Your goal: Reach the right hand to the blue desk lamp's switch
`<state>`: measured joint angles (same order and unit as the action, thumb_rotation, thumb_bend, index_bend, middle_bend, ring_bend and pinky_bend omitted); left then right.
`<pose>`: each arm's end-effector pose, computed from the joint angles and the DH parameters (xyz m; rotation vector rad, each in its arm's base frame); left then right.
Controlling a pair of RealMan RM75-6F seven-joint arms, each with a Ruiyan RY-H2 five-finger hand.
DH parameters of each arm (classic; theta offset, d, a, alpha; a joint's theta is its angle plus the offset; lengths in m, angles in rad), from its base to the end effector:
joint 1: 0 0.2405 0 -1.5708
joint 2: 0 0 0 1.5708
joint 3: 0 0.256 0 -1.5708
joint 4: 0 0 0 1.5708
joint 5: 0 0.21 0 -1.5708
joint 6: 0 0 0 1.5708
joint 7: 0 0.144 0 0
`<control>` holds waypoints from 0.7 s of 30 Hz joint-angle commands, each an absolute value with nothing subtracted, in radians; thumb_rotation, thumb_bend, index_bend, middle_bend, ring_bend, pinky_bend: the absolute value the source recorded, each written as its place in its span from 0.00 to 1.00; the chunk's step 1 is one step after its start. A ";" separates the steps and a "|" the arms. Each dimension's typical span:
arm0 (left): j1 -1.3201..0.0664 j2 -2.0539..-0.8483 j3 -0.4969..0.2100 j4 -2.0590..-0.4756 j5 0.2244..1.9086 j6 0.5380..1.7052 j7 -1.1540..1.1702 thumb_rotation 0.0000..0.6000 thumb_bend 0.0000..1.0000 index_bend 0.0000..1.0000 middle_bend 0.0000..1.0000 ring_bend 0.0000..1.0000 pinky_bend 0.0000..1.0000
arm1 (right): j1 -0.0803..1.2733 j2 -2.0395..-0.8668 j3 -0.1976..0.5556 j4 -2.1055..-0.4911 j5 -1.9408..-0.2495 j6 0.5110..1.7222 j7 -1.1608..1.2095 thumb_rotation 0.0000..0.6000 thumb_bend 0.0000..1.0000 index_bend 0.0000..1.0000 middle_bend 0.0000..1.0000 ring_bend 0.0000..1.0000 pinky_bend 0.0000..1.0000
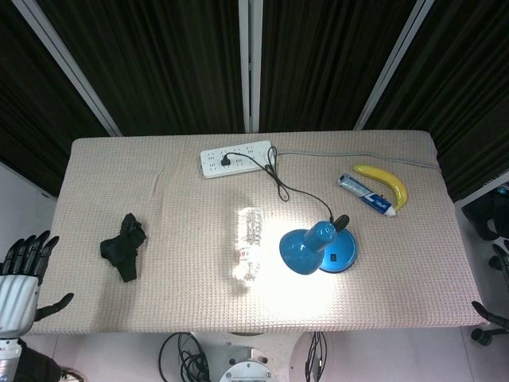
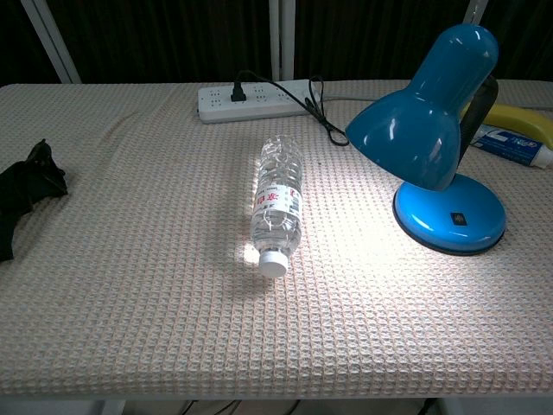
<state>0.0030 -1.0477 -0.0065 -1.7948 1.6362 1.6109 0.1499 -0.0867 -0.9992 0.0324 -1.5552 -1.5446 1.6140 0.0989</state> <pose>-0.2729 0.1440 0.1713 -1.4068 -0.8125 -0.9379 -0.3405 -0.1213 0.2154 1.2996 -0.8409 0.8129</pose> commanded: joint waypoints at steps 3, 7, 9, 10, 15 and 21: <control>0.003 -1.049 -0.005 -1.795 1.639 1.612 0.151 1.00 0.00 0.01 0.00 0.00 0.00 | -0.086 -0.998 0.033 -1.556 -1.544 1.615 0.100 1.00 0.03 0.00 0.00 0.00 0.00; 0.003 -1.050 -0.004 -1.795 1.642 1.611 0.153 1.00 0.00 0.00 0.00 0.00 0.00 | -0.085 -0.999 0.032 -1.556 -1.547 1.614 0.097 1.00 0.03 0.00 0.00 0.00 0.00; 0.003 -1.050 -0.003 -1.796 1.643 1.611 0.155 1.00 0.00 0.00 0.00 0.00 0.00 | -0.084 -0.998 0.030 -1.559 -1.550 1.613 0.096 1.00 0.03 0.00 0.00 0.00 0.00; 0.002 -1.049 -0.004 -1.797 1.643 1.611 0.155 1.00 0.00 0.00 0.00 0.00 0.00 | -0.084 -0.997 0.030 -1.560 -1.550 1.613 0.095 1.00 0.03 0.00 0.00 0.00 0.00; 0.003 -1.049 -0.007 -1.801 1.637 1.613 0.159 1.00 0.00 0.00 0.00 0.00 0.00 | -0.075 -0.991 0.027 -1.567 -1.549 1.592 0.092 1.00 0.03 0.00 0.00 0.00 0.00; 0.007 -1.054 0.000 -1.802 1.634 1.608 0.171 1.00 0.00 0.00 0.00 0.00 0.00 | -0.051 -0.983 0.015 -1.578 -1.561 1.543 0.091 1.00 0.03 0.00 0.26 0.24 0.32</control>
